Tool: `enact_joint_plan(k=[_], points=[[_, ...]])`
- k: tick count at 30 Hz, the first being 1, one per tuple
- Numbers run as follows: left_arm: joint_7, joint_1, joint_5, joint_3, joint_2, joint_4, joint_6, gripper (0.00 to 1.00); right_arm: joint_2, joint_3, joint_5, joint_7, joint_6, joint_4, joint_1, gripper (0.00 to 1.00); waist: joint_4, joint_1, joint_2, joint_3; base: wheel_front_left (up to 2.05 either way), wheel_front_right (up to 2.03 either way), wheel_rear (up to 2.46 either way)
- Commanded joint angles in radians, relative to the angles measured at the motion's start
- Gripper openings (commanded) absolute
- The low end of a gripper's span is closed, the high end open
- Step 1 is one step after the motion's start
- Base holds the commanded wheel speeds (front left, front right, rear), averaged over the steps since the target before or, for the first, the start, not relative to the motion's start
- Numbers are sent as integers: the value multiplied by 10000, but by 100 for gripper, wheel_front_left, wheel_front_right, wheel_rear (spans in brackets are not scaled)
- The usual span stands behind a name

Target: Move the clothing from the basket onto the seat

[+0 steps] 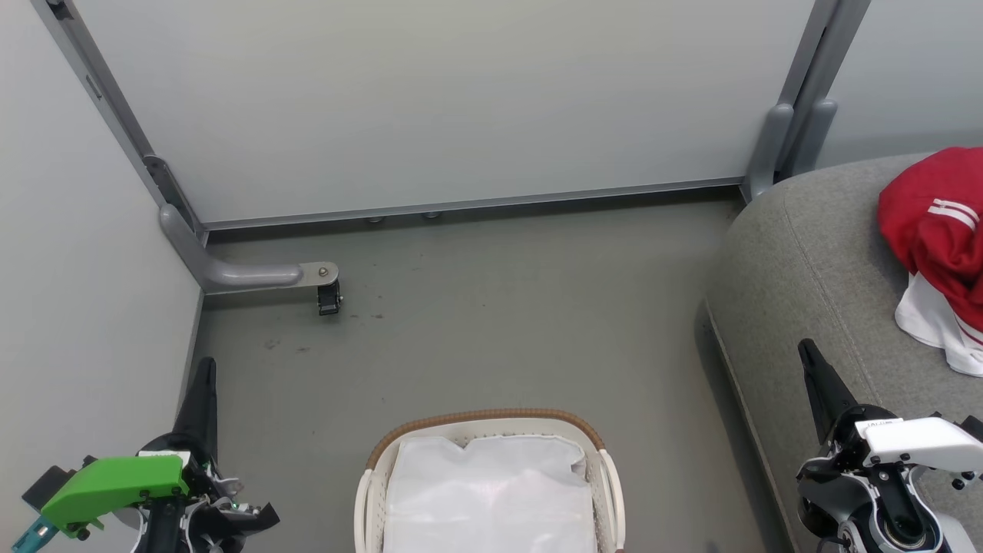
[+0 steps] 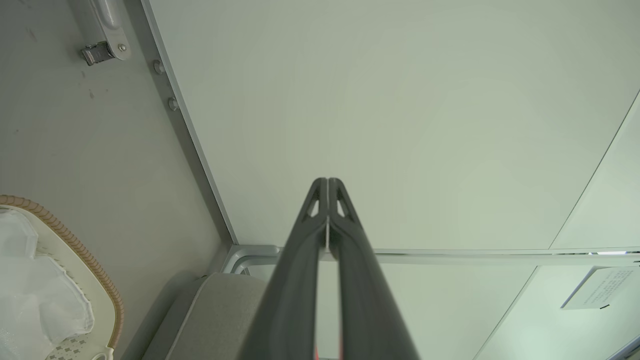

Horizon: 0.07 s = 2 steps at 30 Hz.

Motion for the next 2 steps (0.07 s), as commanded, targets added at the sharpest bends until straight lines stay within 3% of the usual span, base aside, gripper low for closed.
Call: enact_joint_plan(k=[1, 2], points=[[33, -106, -31, 22, 23, -17, -54, 0, -60, -22, 32, 31, 0, -31, 105, 0, 0, 0, 0, 0, 0, 0, 0], [31, -106, -31, 22, 23, -17, -54, 0, -60, -22, 32, 31, 0, -31, 105, 0, 0, 0, 0, 0, 0, 0, 0]])
